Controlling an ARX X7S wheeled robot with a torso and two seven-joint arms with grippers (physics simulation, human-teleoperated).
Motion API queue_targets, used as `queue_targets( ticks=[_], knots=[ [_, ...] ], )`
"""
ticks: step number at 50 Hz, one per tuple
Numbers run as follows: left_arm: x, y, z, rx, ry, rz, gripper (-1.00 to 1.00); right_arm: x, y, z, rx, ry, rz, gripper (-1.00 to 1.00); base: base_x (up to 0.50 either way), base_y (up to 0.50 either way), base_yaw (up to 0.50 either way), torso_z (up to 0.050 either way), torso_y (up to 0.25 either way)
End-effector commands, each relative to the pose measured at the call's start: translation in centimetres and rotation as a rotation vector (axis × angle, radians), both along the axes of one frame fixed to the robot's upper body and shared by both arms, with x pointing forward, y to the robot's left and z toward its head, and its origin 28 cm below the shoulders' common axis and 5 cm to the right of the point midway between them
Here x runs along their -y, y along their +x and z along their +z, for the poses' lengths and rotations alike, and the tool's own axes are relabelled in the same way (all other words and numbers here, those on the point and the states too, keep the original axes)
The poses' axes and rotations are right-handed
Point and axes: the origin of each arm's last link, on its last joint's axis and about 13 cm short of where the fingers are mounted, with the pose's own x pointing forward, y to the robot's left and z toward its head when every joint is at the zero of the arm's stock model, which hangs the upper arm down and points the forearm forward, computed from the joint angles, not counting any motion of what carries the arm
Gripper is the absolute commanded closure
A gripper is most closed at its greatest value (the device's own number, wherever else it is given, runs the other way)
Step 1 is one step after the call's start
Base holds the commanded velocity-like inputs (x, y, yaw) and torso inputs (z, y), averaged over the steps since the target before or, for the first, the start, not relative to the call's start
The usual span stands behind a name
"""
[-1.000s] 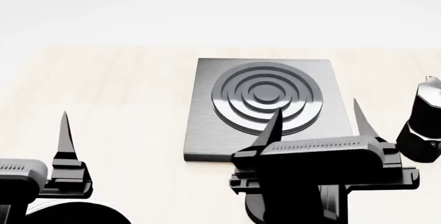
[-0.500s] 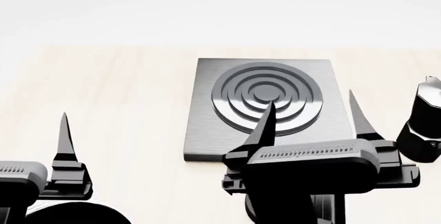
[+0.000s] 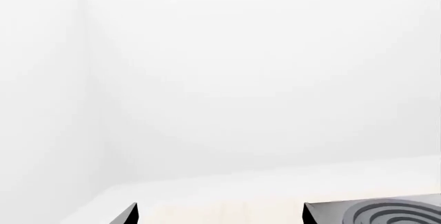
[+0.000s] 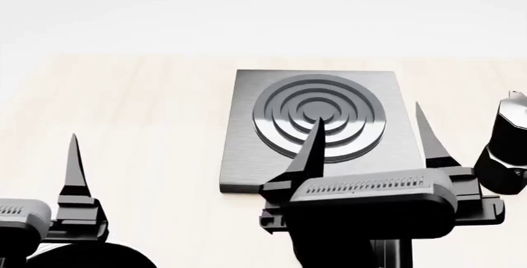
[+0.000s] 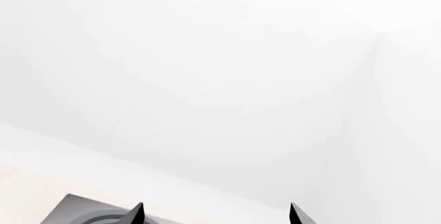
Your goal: Turn on the stove.
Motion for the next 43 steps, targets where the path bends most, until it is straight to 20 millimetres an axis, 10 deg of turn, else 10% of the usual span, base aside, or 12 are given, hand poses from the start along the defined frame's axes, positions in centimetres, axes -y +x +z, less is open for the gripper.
queue_targets(
  ticks=[1, 43],
  knots=[
    [0.1, -0.5, 0.6, 0.018, 0.0, -0.008, -1.0, -0.1, -0.3, 0.3, 0.012, -0.006, 0.007, -1.0, 0.0, 0.0, 0.0, 0.0, 0.0],
    [0.1, -1.2, 1.4, 0.045, 0.004, -0.009, -1.0, -0.5, -1.4, 1.2, 0.056, -0.042, 0.038, -1.0, 0.0, 0.0, 0.0, 0.0, 0.0]
  ],
)
